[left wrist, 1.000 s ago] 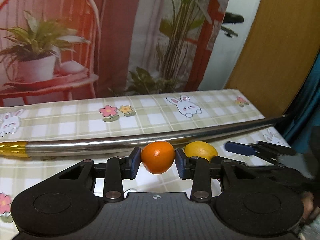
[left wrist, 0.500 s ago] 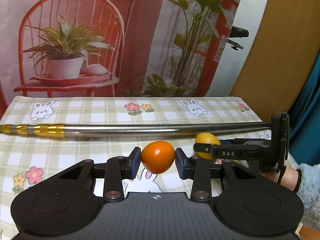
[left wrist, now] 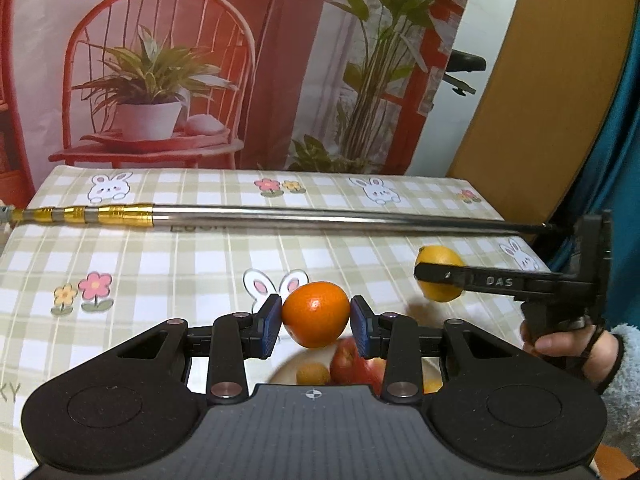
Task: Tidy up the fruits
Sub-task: 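Carry the tangerine over the plate and open the left tool while the right tool carries the lemon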
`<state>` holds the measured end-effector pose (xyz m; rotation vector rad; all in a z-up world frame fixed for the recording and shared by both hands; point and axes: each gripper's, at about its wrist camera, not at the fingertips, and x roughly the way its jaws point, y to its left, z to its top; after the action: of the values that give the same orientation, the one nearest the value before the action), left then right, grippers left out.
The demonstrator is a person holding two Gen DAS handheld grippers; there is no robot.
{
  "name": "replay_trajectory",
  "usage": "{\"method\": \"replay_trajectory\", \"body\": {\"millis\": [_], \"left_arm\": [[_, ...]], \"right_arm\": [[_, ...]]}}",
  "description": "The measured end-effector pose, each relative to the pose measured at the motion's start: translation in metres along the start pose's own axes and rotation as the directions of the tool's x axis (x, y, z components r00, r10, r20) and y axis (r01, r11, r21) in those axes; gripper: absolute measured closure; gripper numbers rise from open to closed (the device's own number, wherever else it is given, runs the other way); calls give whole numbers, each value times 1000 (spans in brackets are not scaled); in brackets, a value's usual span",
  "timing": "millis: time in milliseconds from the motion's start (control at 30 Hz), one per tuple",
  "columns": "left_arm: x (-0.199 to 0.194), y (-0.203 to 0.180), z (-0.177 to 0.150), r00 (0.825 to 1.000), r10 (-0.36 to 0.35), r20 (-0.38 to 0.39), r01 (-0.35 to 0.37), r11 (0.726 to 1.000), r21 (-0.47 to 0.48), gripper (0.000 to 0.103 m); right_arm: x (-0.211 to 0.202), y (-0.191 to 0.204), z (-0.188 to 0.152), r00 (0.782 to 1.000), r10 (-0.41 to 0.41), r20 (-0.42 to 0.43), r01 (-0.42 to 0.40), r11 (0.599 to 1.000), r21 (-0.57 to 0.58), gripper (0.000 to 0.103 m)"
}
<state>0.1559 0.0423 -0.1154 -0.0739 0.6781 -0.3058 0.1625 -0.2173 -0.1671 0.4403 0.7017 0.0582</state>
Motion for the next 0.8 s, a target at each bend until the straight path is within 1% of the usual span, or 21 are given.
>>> {"method": "replay_trajectory", "body": {"millis": [100, 200, 333, 400, 600, 800], "left_arm": [[-3, -2, -12, 1000, -9, -22, 9, 1000, -6, 64], [3, 0, -25, 998, -17, -53, 16, 1000, -26, 64], [17, 3, -39, 995, -28, -100, 24, 999, -46, 64], [23, 3, -44, 993, -20, -119, 15, 999, -46, 64], [31, 3, -43, 991, -22, -131, 17, 999, -40, 64], [42, -3, -41, 987, -23, -156, 21, 1000, -15, 63]], "right_arm": [[-18, 14, -9, 1000, 13, 24, -12, 999, -31, 52], [-33, 25, -19, 999, 27, 41, -25, 999, -42, 52], [-48, 32, -33, 998, 36, 60, -34, 999, -27, 52], [-54, 33, -38, 997, 38, 61, -36, 999, -19, 52], [-65, 32, -43, 998, 30, 60, -29, 1000, -9, 52], [-72, 37, -45, 998, 28, 63, -27, 999, -28, 52]]}}
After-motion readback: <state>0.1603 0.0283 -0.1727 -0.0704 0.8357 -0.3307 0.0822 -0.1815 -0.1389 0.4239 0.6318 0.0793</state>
